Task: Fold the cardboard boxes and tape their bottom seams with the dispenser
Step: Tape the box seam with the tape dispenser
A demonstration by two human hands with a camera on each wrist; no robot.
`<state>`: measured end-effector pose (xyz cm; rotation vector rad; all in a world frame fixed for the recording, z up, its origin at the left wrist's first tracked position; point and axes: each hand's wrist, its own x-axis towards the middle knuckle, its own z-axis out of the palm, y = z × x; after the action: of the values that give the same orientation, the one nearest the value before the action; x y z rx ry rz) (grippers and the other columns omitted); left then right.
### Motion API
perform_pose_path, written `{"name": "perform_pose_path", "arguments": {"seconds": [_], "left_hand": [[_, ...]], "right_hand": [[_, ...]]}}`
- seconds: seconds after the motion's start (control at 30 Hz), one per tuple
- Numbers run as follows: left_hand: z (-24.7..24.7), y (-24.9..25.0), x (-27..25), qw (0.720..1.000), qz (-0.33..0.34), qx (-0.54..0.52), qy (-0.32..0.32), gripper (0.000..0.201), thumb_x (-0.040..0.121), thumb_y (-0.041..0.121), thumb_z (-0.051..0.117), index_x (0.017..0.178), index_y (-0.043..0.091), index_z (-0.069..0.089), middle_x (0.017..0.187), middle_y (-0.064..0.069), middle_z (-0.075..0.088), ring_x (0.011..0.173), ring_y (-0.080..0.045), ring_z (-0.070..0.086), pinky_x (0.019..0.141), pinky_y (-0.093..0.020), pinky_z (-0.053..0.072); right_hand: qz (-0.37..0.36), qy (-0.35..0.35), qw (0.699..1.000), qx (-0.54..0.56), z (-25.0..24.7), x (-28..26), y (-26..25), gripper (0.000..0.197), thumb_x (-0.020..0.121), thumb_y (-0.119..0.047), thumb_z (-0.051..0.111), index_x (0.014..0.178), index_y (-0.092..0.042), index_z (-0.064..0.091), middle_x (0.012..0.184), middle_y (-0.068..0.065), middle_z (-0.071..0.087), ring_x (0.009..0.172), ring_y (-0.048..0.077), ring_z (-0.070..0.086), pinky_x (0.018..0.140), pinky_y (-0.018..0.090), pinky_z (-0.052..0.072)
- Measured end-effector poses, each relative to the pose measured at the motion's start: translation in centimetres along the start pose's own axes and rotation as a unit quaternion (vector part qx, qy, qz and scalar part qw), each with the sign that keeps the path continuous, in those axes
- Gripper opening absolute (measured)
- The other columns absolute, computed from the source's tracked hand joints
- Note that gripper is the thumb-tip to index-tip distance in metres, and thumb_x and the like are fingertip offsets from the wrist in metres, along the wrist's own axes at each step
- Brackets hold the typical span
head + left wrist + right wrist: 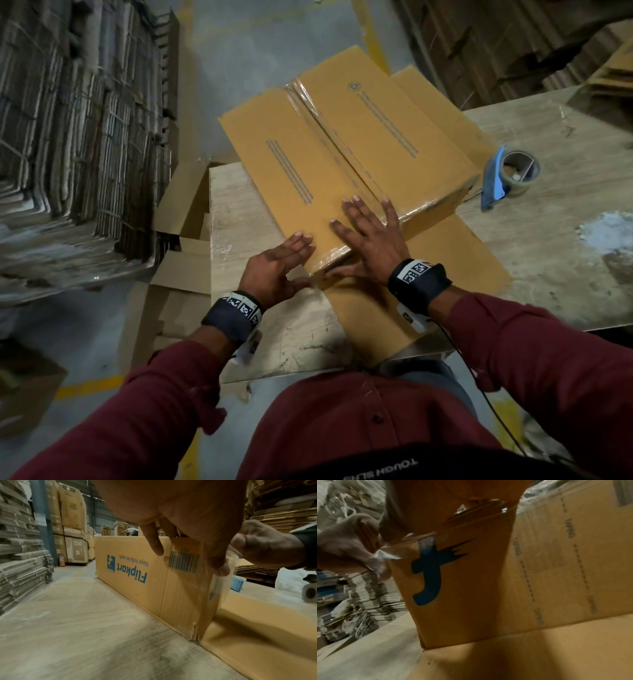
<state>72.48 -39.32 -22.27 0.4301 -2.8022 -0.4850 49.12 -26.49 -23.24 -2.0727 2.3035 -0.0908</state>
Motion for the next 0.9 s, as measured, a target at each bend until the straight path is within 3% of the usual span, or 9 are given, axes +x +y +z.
{"name": "perform_pose_path", "arguments": {"seconds": [0.1,0.17,0.33,0.47,0.53,0.63,0.73,0.9], "left_hand": [[0.7,0.4,-0.1,1.000,-0.016,0.015,0.012,0.064,0.086,0.057,0.069,0.136,0.016,0.067,0.146,0.000,0.060,0.138,-0.015,0.054,0.089,-0.038,0.062],[1.0,0.6,-0.2,0.999,-0.024,0.021,0.024,0.062,0.087,0.057,0.070,0.134,0.017,0.069,0.145,0.001,0.062,0.137,-0.014,0.055,0.085,-0.038,0.063],[1.2,1.7,0.3,0.996,-0.043,0.029,0.067,0.054,0.084,0.053,0.075,0.122,0.016,0.076,0.136,0.000,0.068,0.130,-0.013,0.061,0.078,-0.035,0.064],[2.1,2.2,0.1,0.994,-0.063,0.029,0.086,0.051,0.084,0.051,0.074,0.122,0.017,0.077,0.135,0.001,0.069,0.128,-0.012,0.062,0.073,-0.034,0.064],[2.4,2.1,0.0,0.993,-0.065,0.022,0.098,0.050,0.085,0.051,0.074,0.122,0.017,0.077,0.135,0.001,0.069,0.128,-0.013,0.063,0.073,-0.035,0.064],[2.0,2.1,0.1,0.991,-0.066,0.001,0.113,0.050,0.085,0.054,0.073,0.120,0.019,0.078,0.133,0.001,0.070,0.127,-0.011,0.062,0.076,-0.035,0.065],[1.2,1.9,-0.1,0.992,-0.067,-0.033,0.103,0.052,0.088,0.052,0.070,0.128,0.019,0.074,0.141,0.002,0.065,0.135,-0.010,0.056,0.084,-0.038,0.063],[1.9,0.9,-1.8,0.996,-0.059,-0.051,0.031,0.076,0.087,0.043,0.066,0.156,0.023,0.043,0.165,0.004,0.036,0.154,-0.010,0.028,0.100,-0.042,0.057]], "right_hand": [[0.029,-0.016,0.999,-0.005,-1.0,0.6,-1.0,0.122,0.062,-0.105,0.006,0.161,-0.034,0.014,0.170,0.010,-0.008,0.157,0.026,-0.008,0.114,0.073,-0.001],[0.037,-0.044,0.998,-0.024,-1.2,1.0,-1.6,0.119,0.063,-0.103,0.008,0.162,-0.035,0.006,0.169,0.008,-0.018,0.156,0.026,-0.017,0.112,0.076,-0.004],[0.000,-0.058,0.997,-0.043,0.0,0.3,-1.3,0.107,0.075,-0.094,0.021,0.163,-0.032,0.008,0.170,0.009,-0.011,0.156,0.028,-0.014,0.112,0.075,-0.004],[-0.004,-0.073,0.996,-0.043,-0.4,0.3,-1.2,0.116,0.066,-0.098,0.009,0.161,-0.034,-0.001,0.170,0.008,-0.011,0.156,0.029,-0.015,0.112,0.075,-0.004],[0.005,-0.076,0.996,-0.040,-0.8,0.3,-1.5,0.121,0.063,-0.103,0.017,0.161,-0.035,0.000,0.170,0.007,-0.009,0.156,0.029,-0.014,0.111,0.076,-0.005],[0.027,-0.082,0.996,-0.037,-1.2,0.3,-2.0,0.122,0.062,-0.104,0.022,0.162,-0.036,0.000,0.170,0.005,-0.010,0.156,0.029,-0.014,0.111,0.076,-0.007],[0.038,-0.082,0.996,-0.027,-1.6,0.2,-2.5,0.123,0.062,-0.106,0.023,0.162,-0.036,0.005,0.171,0.003,-0.007,0.157,0.030,-0.006,0.112,0.076,-0.003],[0.041,-0.093,0.995,-0.003,-1.8,0.4,-3.0,0.124,0.058,-0.107,0.027,0.159,-0.034,0.028,0.169,0.005,0.019,0.155,0.033,0.019,0.114,0.076,0.005]]}}
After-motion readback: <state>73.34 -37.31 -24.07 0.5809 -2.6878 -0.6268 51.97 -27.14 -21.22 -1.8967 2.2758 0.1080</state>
